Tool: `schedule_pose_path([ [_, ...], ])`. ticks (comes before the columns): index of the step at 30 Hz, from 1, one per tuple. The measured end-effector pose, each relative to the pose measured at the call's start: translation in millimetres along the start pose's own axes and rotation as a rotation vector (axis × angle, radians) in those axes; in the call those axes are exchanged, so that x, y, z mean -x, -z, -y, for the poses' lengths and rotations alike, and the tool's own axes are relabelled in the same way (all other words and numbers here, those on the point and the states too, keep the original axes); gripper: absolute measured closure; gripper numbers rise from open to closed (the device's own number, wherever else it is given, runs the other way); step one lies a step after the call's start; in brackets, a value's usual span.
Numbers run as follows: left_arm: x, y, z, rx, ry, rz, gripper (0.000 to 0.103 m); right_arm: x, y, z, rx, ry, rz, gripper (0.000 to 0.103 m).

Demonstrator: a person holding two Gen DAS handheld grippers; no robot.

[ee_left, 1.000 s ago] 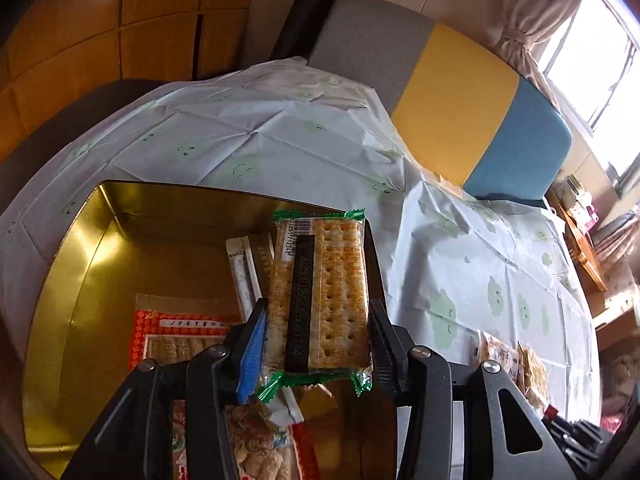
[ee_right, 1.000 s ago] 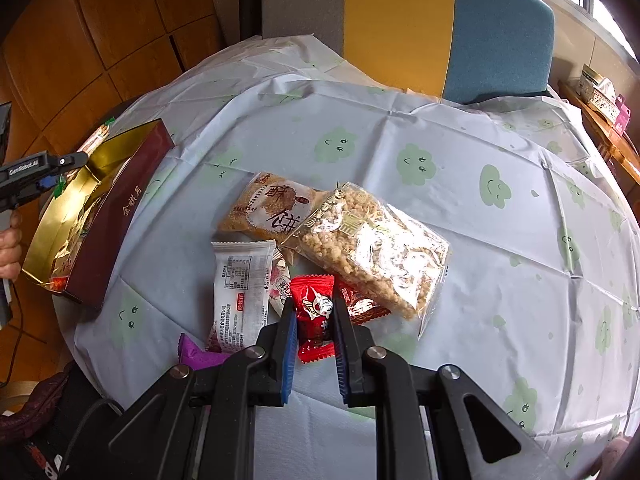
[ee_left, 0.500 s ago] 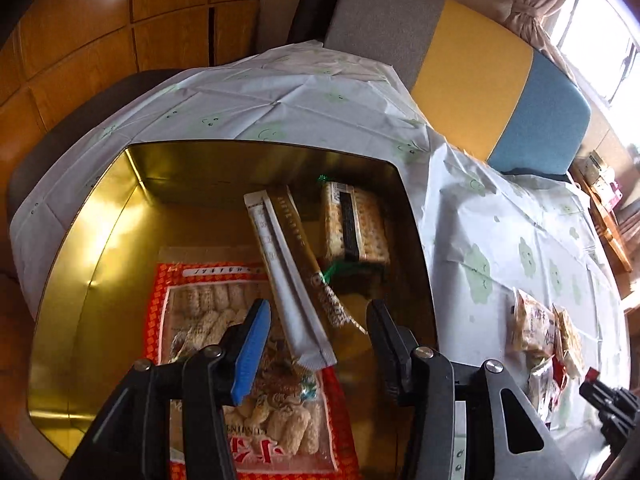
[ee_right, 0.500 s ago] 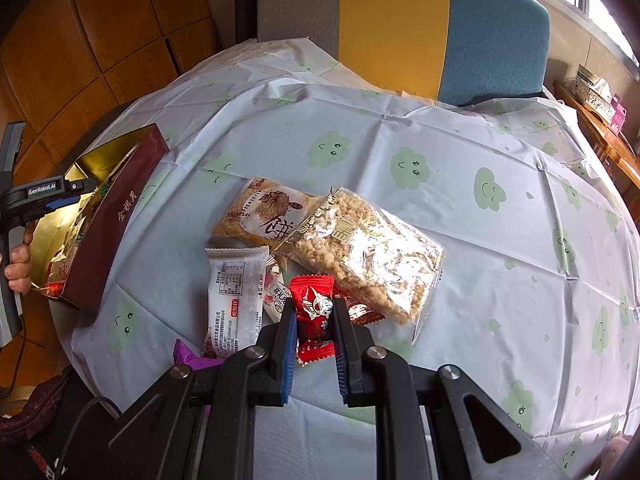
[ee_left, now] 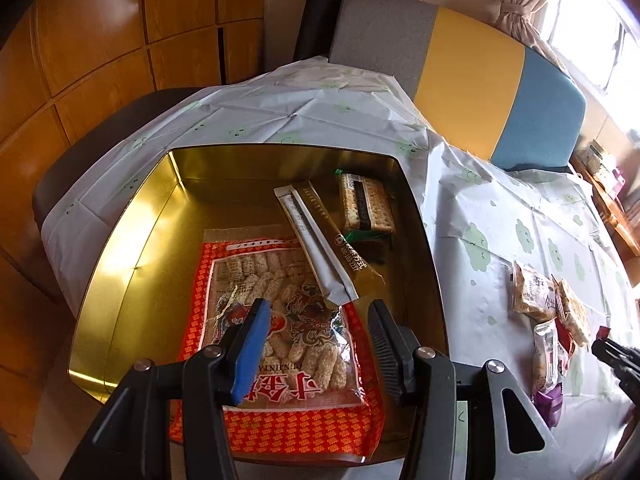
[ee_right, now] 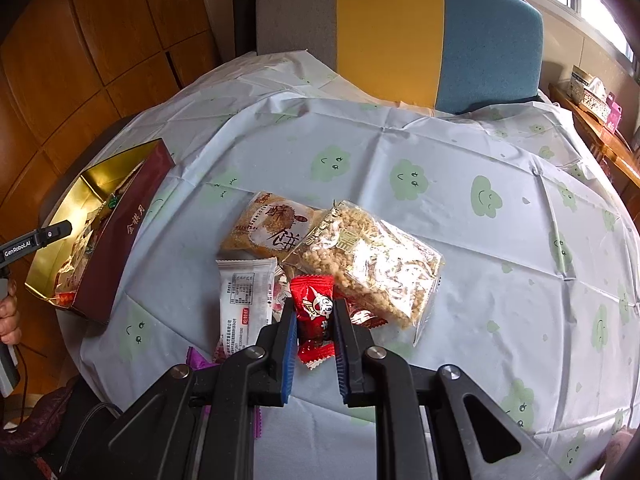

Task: Organize snacks
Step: 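Carry the red candy into the gold tin with the right tool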

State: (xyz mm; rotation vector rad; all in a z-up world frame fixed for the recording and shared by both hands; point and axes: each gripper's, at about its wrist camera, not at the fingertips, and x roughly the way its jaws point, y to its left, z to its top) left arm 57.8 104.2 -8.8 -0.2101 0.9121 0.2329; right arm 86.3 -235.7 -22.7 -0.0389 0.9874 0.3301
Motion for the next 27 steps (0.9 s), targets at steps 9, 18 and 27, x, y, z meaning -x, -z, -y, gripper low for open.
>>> schedule_pose_path([
  [9, 12, 14, -15, -0.005, -0.017, 0.028, 0.051, 19, -11, -66, 0.072, -0.148, 0.049, 0.087],
  [18, 18, 21, -31, 0.003, -0.036, 0.045, 0.051, 10, -14, -159, 0.186, -0.323, 0.023, 0.087],
  [27, 18, 24, -45, 0.022, -0.056, 0.055, 0.051, -5, -34, -210, 0.220, -0.395, 0.018, 0.087],
])
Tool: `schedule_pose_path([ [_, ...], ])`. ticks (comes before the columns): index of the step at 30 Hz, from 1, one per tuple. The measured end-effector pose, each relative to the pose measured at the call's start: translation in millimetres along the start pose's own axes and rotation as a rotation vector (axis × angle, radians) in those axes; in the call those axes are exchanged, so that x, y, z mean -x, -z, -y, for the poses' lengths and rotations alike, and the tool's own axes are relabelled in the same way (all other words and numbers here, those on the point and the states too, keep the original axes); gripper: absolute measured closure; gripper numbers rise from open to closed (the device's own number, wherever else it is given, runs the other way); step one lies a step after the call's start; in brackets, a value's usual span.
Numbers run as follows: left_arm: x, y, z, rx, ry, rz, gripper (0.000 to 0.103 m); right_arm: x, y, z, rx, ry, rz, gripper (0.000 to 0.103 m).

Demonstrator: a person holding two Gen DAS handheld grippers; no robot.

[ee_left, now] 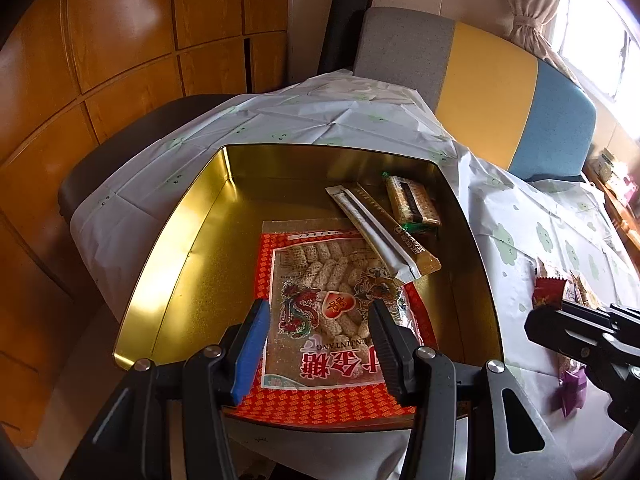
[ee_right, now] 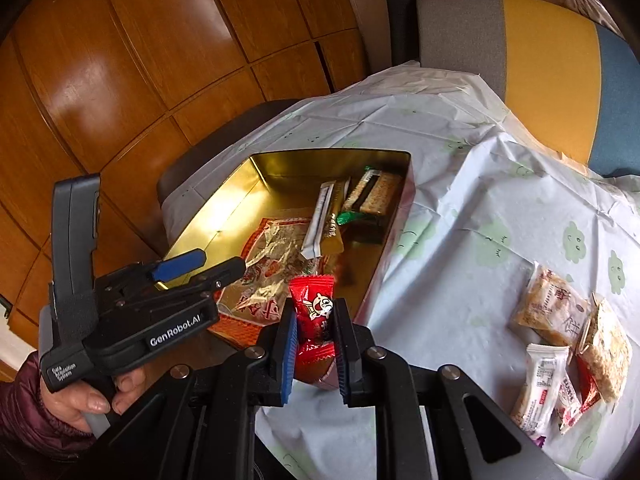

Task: Organize snacks
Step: 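Carry the red candy into the gold tin with the right tool, then open the right tool over the tin and withdraw it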

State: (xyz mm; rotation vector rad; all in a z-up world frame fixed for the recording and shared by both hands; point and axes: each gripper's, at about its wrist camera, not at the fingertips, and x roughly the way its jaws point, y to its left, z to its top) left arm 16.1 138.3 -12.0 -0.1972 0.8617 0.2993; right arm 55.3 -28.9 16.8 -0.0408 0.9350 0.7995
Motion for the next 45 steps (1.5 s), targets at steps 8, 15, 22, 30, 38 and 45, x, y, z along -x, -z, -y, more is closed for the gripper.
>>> schedule_pose_path([
  [8, -6, 1, -14, 0.039, -0.020, -0.011, 0.052, -28, -22, -2, -0.059, -0.015, -0.005, 0.085],
  [15, -10, 6, -20, 0.048, -0.031, -0.023, 0.051, -43, -20, 7, -0.122, -0.009, -0.013, 0.064],
  [22, -9, 8, -13, 0.026, -0.021, -0.022, 0.051, -30, 3, 2, -0.084, 0.042, -0.009, 0.064],
  [30, -3, 9, -1, -0.017, -0.013, -0.011, 0.051, -8, 26, 5, -0.080, 0.106, 0.021, 0.060],
  [38, 4, 11, 15, -0.065, 0.003, 0.002, 0.051, 6, 49, 18, -0.077, 0.180, 0.025, 0.060],
  [45, 8, 13, 27, -0.103, 0.018, 0.007, 0.051, 25, 70, 36, -0.052, 0.252, 0.015, 0.060],
])
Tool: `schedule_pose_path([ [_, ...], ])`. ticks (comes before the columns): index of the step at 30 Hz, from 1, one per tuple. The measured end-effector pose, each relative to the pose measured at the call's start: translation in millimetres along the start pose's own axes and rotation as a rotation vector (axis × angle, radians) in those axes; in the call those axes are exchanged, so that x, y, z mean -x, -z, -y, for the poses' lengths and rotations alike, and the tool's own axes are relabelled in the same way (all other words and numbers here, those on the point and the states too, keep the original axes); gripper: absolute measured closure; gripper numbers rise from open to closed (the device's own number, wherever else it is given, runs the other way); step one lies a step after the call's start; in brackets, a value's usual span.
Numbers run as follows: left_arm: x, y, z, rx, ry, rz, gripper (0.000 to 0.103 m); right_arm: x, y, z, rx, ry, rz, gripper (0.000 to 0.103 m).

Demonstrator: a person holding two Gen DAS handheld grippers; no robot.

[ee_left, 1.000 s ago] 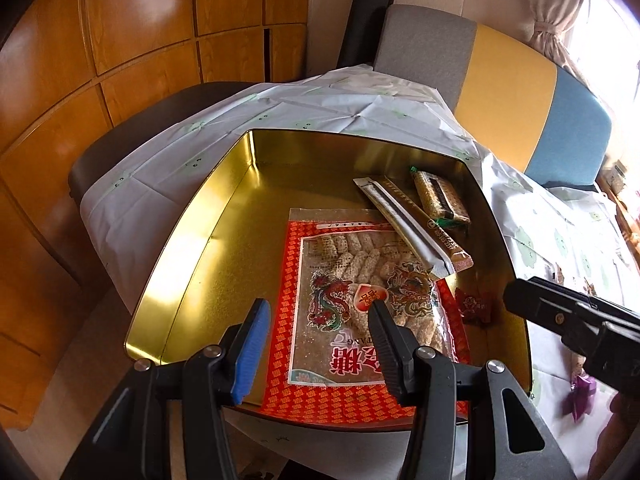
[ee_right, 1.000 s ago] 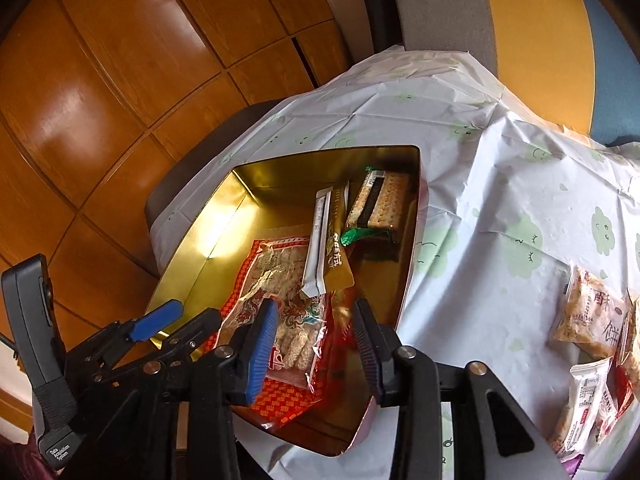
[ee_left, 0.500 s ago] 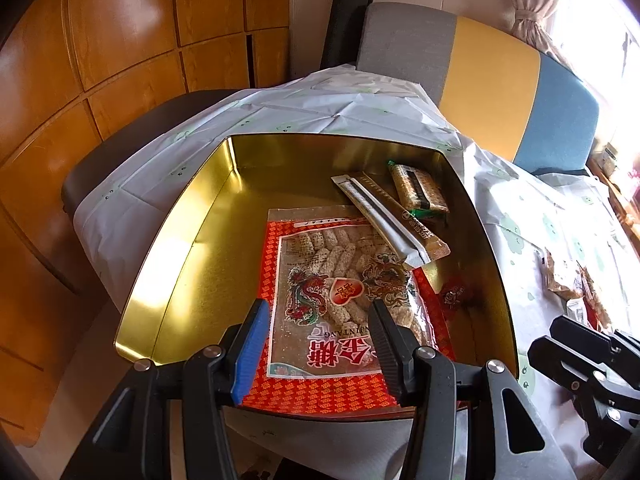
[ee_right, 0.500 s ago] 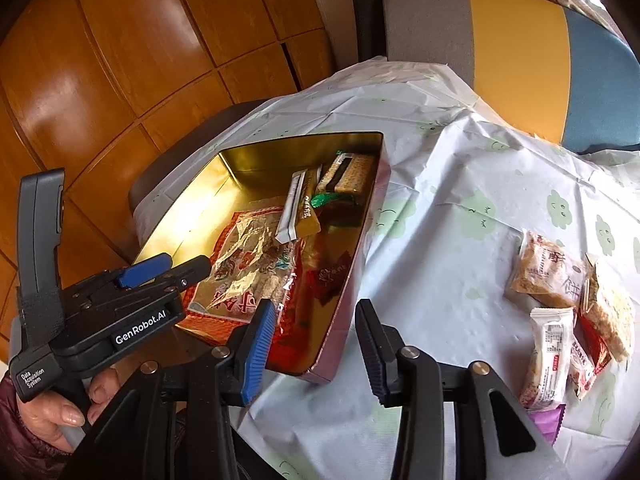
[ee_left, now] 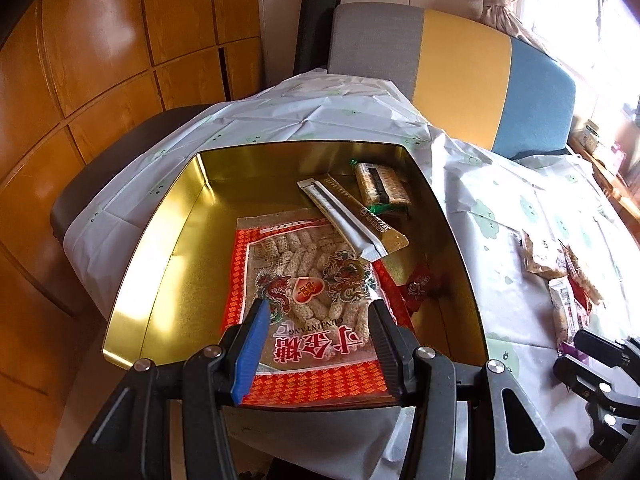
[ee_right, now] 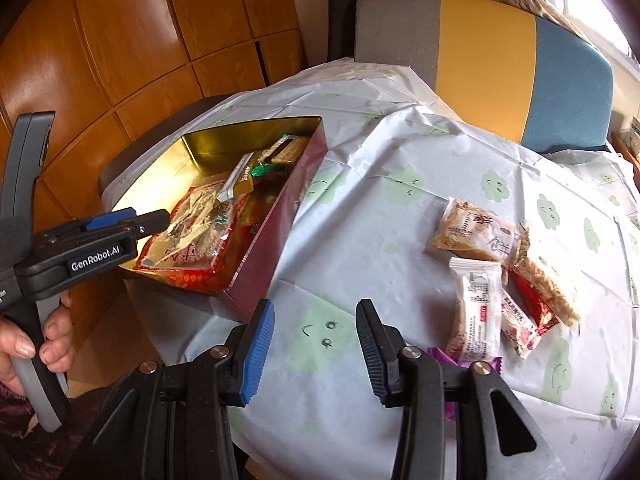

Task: Organize snacks
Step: 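Open the right tool over the tin and withdraw it, then reach the left tool to the purple sachet and grasp it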

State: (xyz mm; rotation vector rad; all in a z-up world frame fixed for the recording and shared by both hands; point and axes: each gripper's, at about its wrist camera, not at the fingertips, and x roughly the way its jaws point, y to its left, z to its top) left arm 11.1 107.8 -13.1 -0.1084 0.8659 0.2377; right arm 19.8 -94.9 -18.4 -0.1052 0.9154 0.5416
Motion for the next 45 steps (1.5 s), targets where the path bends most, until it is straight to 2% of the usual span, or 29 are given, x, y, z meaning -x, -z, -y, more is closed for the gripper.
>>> schedule_pose_path([
  [10, 3, -1, 23, -0.056, 0.030, 0.005, 0.051, 49, 18, 68, -0.084, 0.158, 0.026, 0.060],
  [13, 3, -3, 32, -0.081, 0.047, 0.001, 0.051, 68, 22, 86, -0.099, 0.211, 0.023, 0.056],
  [17, 5, -4, 52, -0.132, 0.086, 0.012, 0.051, 92, 27, 110, -0.115, 0.293, 0.033, 0.055],
  [20, 8, -3, 69, -0.167, 0.130, 0.007, 0.051, 104, 33, 138, -0.200, 0.340, 0.058, 0.055],
  [23, 8, 0, 89, -0.226, 0.177, -0.004, 0.051, 111, 41, 170, -0.335, 0.323, 0.103, 0.055],
  [25, 9, 1, 101, -0.254, 0.209, -0.014, 0.051, 119, 42, 183, -0.406, 0.253, 0.157, 0.054],
  [26, 10, 2, 108, -0.267, 0.220, -0.015, 0.051, 122, 43, 187, -0.426, 0.222, 0.180, 0.050],
  [28, 9, 4, 121, -0.300, 0.250, -0.026, 0.051, 124, 43, 194, -0.473, 0.188, 0.193, 0.049],
  [31, 4, 6, 141, -0.323, 0.306, -0.073, 0.051, 127, 46, 199, -0.506, 0.098, 0.224, 0.047],
  [36, 0, 14, 173, -0.397, 0.376, -0.116, 0.051, 129, 45, 195, -0.497, 0.085, 0.241, 0.044],
  [38, 2, 21, 184, -0.436, 0.425, -0.128, 0.046, 128, 45, 193, -0.483, 0.083, 0.237, 0.044],
  [41, 14, 34, 199, -0.567, 0.483, -0.082, 0.041, 128, 44, 192, -0.474, 0.090, 0.237, 0.044],
  [45, 19, 54, 221, -0.782, 0.526, -0.053, 0.040, 129, 46, 194, -0.482, 0.082, 0.245, 0.044],
])
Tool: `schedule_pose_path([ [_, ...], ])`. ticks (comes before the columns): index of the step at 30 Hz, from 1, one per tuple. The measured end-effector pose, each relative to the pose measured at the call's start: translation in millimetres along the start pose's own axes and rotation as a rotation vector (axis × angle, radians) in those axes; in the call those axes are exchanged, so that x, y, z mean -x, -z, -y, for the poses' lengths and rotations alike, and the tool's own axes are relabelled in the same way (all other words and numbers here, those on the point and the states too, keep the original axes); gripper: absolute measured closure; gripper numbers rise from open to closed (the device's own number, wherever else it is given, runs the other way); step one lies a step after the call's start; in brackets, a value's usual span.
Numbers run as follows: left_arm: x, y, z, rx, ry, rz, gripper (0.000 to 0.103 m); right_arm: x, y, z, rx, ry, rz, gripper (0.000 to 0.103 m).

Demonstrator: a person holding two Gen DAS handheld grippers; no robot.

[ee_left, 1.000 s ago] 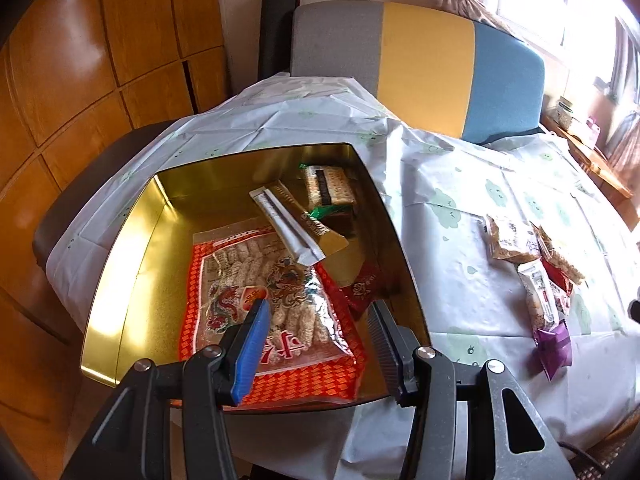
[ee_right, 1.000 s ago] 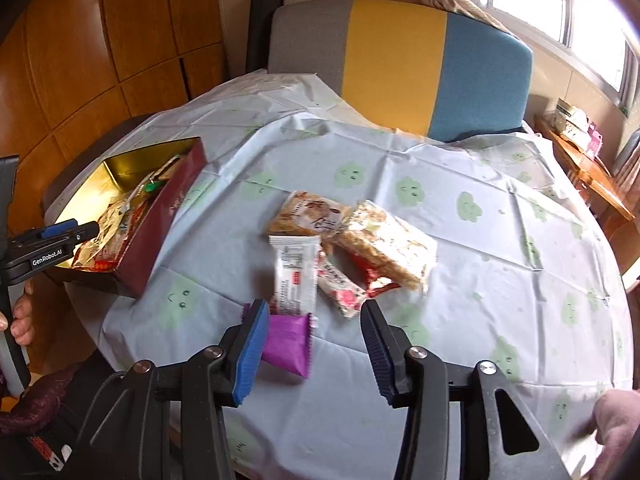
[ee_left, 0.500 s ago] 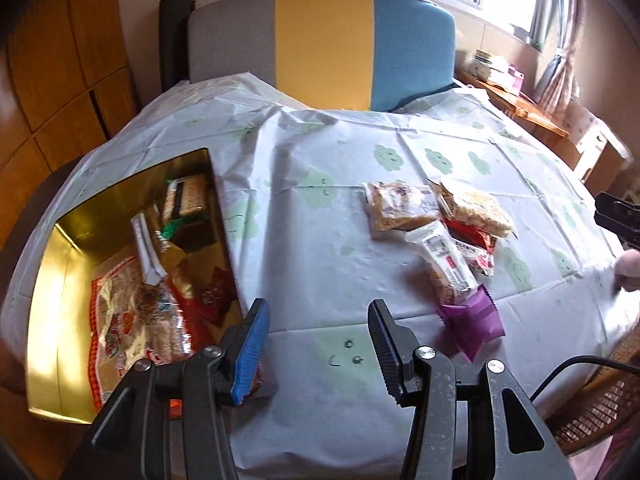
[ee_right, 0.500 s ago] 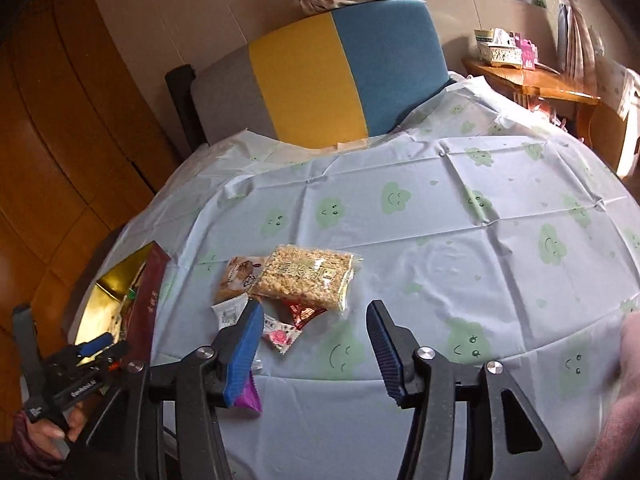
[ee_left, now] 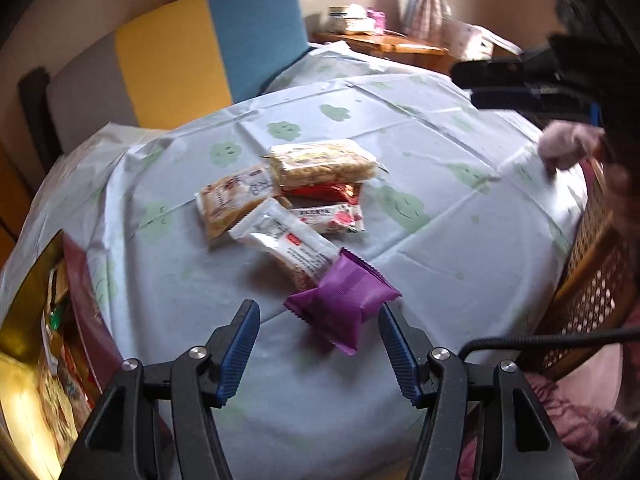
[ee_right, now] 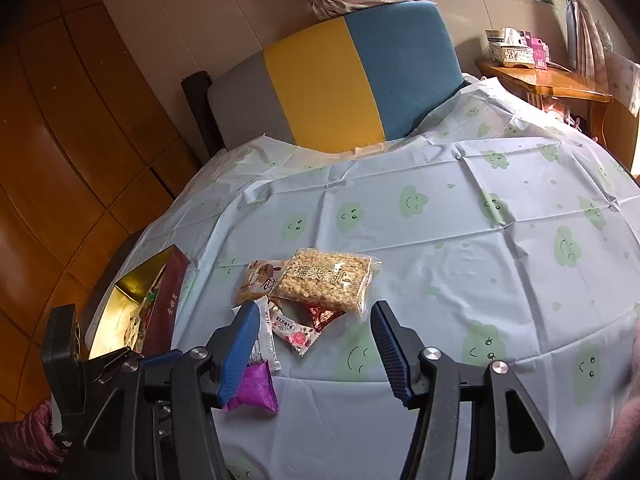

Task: Organize snacks
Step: 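Reach the left tool to the purple sachet and grasp it, then carry the purple sachet into the tin with the left tool while the right tool grasps a white bar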

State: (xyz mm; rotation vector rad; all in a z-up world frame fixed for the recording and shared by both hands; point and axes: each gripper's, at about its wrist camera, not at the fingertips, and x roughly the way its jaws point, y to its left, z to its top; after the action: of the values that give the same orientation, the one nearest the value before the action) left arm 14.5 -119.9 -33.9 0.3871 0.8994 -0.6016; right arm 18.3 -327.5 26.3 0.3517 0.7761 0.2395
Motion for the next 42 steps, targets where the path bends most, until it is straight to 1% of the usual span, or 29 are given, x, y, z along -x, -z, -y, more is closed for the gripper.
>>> schedule_pose_path([
  [4, -15, -3, 17, -0.122, 0.000, -0.017, 0.041, 0, 0, 1, -0.005, -0.001, 0.002, 0.044],
  [7, -27, -6, 23, -0.157, -0.007, -0.023, 0.041, 1, 0, 1, -0.008, 0.002, 0.004, 0.044],
  [8, -32, -6, 23, -0.154, -0.006, -0.033, 0.043, 1, 0, 1, -0.010, 0.002, 0.004, 0.044],
  [9, -35, -4, 23, -0.148, -0.008, -0.041, 0.051, 1, 0, 2, -0.012, 0.000, 0.003, 0.044],
  [10, -39, -2, 23, -0.141, -0.012, -0.043, 0.061, 0, 0, 2, -0.014, 0.001, 0.002, 0.044],
  [13, -33, 6, 19, -0.104, -0.018, -0.010, 0.064, -1, 0, 2, -0.014, 0.006, -0.002, 0.044],
  [14, -29, 10, 16, -0.079, -0.027, 0.001, 0.064, -1, 0, 1, -0.012, 0.006, -0.005, 0.044],
  [16, -21, 17, 6, -0.005, -0.019, 0.003, 0.064, -2, 0, 1, -0.006, 0.010, -0.011, 0.044],
  [21, 0, 37, -21, 0.121, -0.094, 0.031, 0.064, -6, 1, -2, 0.003, 0.029, -0.030, 0.044],
  [24, -3, 50, -35, 0.180, -0.137, 0.004, 0.064, -14, 4, -8, 0.024, 0.046, -0.069, 0.044],
  [26, -5, 56, -40, 0.204, -0.132, 0.015, 0.063, -21, 8, -17, 0.054, 0.054, -0.097, 0.044],
  [27, -5, 56, -40, 0.210, -0.131, 0.018, 0.063, -26, 12, -21, 0.057, 0.032, -0.113, 0.044],
  [28, -5, 56, -41, 0.214, -0.129, 0.020, 0.063, -33, 17, -24, 0.057, 0.011, -0.142, 0.044],
  [30, -9, 56, -42, 0.226, -0.121, 0.014, 0.060, -50, 26, -33, 0.081, 0.026, -0.201, 0.044],
  [31, -11, 55, -44, 0.235, -0.117, 0.009, 0.057, -57, 30, -38, 0.092, 0.022, -0.224, 0.044],
  [33, -14, 56, -49, 0.264, -0.097, 0.000, 0.056, -70, 35, -47, 0.108, -0.001, -0.262, 0.044],
  [34, -15, 58, -52, 0.283, -0.084, 0.001, 0.054, -75, 36, -52, 0.120, -0.003, -0.275, 0.044],
  [37, -15, 59, -58, 0.319, -0.054, 0.008, 0.053, -92, 37, -67, 0.135, -0.025, -0.309, 0.044],
  [39, -15, 60, -58, 0.323, -0.050, 0.015, 0.053, -103, 35, -77, 0.166, -0.022, -0.322, 0.046],
  [42, -14, 62, -56, 0.316, -0.057, 0.026, 0.053, -125, 34, -88, 0.190, -0.016, -0.358, 0.046],
])
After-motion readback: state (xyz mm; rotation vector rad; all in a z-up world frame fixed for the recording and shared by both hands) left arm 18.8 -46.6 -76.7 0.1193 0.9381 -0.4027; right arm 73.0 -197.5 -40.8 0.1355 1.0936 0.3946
